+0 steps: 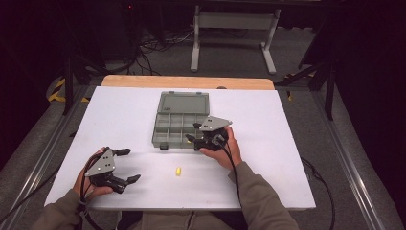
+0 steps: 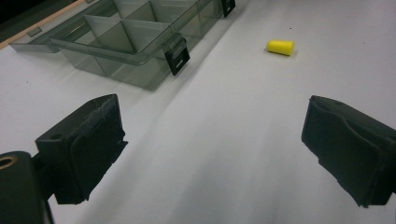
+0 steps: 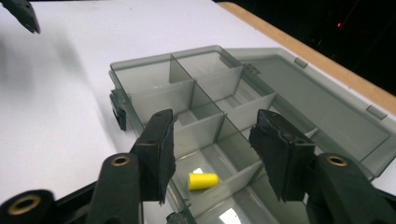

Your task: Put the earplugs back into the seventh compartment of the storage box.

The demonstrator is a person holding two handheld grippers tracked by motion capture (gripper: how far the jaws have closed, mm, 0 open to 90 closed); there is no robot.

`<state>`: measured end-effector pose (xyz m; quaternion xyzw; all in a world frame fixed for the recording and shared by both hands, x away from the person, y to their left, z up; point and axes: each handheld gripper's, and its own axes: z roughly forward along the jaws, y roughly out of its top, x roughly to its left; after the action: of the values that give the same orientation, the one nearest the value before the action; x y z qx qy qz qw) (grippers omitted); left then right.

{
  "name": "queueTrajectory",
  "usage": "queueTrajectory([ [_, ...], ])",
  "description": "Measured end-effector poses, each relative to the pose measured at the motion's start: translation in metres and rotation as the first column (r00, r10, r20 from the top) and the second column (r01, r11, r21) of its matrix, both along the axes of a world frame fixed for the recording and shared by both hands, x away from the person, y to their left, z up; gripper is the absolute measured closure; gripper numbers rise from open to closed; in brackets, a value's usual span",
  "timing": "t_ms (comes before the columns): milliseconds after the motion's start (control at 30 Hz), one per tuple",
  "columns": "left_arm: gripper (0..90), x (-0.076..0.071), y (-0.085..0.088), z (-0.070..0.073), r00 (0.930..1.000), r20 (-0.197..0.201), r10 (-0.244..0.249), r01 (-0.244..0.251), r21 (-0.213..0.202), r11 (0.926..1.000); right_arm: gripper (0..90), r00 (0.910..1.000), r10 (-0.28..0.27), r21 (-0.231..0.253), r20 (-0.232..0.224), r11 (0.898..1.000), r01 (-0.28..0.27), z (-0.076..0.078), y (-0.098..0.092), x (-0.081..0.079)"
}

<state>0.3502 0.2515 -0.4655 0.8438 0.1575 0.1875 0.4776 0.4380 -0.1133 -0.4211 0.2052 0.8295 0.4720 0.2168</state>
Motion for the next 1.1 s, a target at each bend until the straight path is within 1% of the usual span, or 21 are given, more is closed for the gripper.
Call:
queueTrajectory([
  [33, 6.4, 0.000, 0.000, 0.000, 1.0000, 0.000, 0.000, 0.000, -0.002, 1.0000, 45.6, 0.9999, 0.006, 0.009, 0.013, 1.000, -0.007, 0.004, 0.000, -0.004],
  [67, 6.5, 0.000, 0.000, 0.000, 1.0000, 0.000, 0.000, 0.000, -0.002, 1.0000, 45.6, 0.9999, 0.006, 0.009, 0.013, 1.000, -0.007, 0.004, 0.000, -0.004],
  [100, 6.4, 0.000, 0.000, 0.000, 1.0000, 0.000, 0.000, 0.000, -0.001, 1.0000, 42.6, 0.9996, 0.009, 0.011, 0.027, 1.000, -0.009, 0.007, 0.000, -0.007],
  [300, 6.5, 0.000, 0.000, 0.000, 1.0000, 0.000, 0.000, 0.000, -0.001, 1.0000, 36.4, 0.9988, 0.011, 0.024, 0.047, 1.000, -0.012, 0.013, -0.001, -0.014],
  [367, 6.5, 0.000, 0.000, 0.000, 1.0000, 0.000, -0.001, 0.001, -0.002, 1.0000, 32.7, 0.9984, 0.020, 0.024, 0.052, 0.999, -0.021, 0.015, 0.000, -0.018],
  [667, 6.5, 0.000, 0.000, 0.000, 1.0000, 0.001, 0.000, 0.000, -0.002, 1.0000, 26.7, 0.9962, 0.054, 0.024, 0.068, 0.998, -0.056, 0.020, 0.003, -0.030],
  [733, 6.5, 0.000, 0.000, 0.000, 1.0000, 0.000, 0.000, 0.000, -0.003, 1.0000, 25.6, 0.9956, 0.062, 0.020, 0.071, 0.998, -0.063, 0.021, 0.004, -0.033],
  [767, 6.5, 0.000, 0.000, 0.000, 1.0000, 0.000, 0.000, 0.000, -0.002, 1.0000, 24.2, 0.9945, 0.070, 0.009, 0.078, 0.997, -0.071, 0.021, 0.005, -0.036],
  [967, 6.5, 0.000, 0.000, 0.000, 1.0000, 0.000, -0.001, 0.001, -0.001, 1.0000, 20.9, 0.9942, 0.082, -0.003, 0.070, 0.997, -0.082, 0.019, 0.006, -0.042],
  [1100, 6.5, 0.000, 0.000, 0.000, 1.0000, -0.001, -0.001, 0.001, -0.001, 1.0000, 20.6, 0.9935, 0.094, -0.012, 0.064, 0.996, -0.093, 0.017, 0.006, -0.046],
])
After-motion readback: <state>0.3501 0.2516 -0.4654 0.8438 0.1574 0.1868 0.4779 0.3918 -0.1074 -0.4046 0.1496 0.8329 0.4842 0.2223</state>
